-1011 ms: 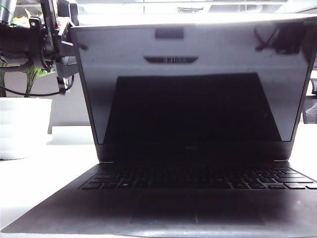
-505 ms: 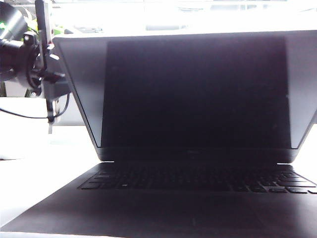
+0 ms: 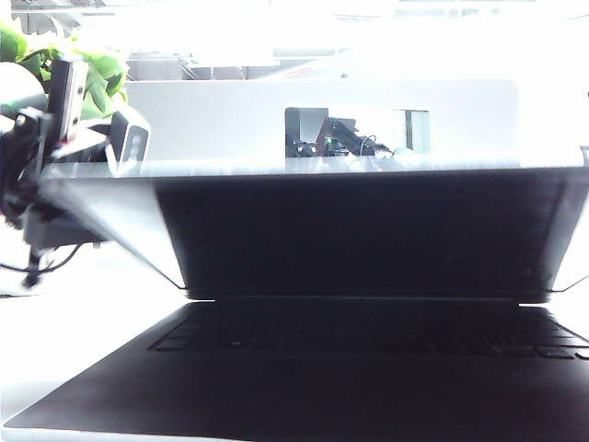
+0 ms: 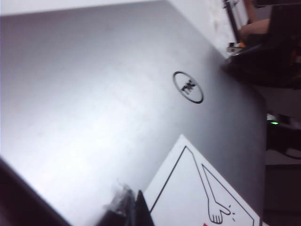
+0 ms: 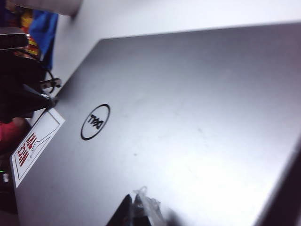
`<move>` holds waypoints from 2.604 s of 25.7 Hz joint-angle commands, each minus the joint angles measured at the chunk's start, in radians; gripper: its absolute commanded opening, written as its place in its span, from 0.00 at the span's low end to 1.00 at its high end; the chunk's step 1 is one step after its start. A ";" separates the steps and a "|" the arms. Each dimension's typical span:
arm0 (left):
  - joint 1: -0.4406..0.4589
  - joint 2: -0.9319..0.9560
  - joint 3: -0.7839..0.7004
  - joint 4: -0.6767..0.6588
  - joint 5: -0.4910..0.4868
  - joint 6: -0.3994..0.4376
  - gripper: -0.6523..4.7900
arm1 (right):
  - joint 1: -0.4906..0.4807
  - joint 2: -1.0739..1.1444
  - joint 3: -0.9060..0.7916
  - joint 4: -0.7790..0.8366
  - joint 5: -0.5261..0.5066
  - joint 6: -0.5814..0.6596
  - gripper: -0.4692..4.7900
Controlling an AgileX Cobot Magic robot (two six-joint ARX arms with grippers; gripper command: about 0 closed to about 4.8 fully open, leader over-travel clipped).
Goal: Close the laptop lid.
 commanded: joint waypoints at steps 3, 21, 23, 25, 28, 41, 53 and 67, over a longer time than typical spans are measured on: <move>-0.002 -0.001 -0.001 -0.079 -0.226 0.029 0.11 | 0.001 -0.001 -0.007 -0.101 0.166 -0.035 0.08; -0.002 -0.033 0.182 -0.001 -0.441 -0.046 0.11 | 0.000 -0.006 0.153 0.065 0.436 0.031 0.08; -0.002 -0.066 0.227 0.009 -0.571 -0.046 0.11 | 0.000 -0.008 0.231 0.057 0.566 0.032 0.08; -0.005 -0.116 0.269 0.024 -0.760 -0.045 0.11 | 0.000 -0.016 0.309 0.045 0.676 0.029 0.08; -0.007 -0.244 0.306 0.084 -1.077 0.006 0.11 | 0.002 -0.052 0.423 0.064 0.843 0.014 0.08; -0.005 -0.480 0.306 0.198 -1.193 0.023 0.12 | 0.000 -0.152 0.459 0.417 0.887 0.003 0.08; -0.005 -0.478 0.306 0.195 -1.193 0.023 0.11 | 0.000 -0.151 0.457 0.393 0.887 0.003 0.08; 0.021 -0.478 0.305 0.145 -1.230 0.057 0.11 | 0.000 -0.151 0.457 0.393 0.887 0.003 0.08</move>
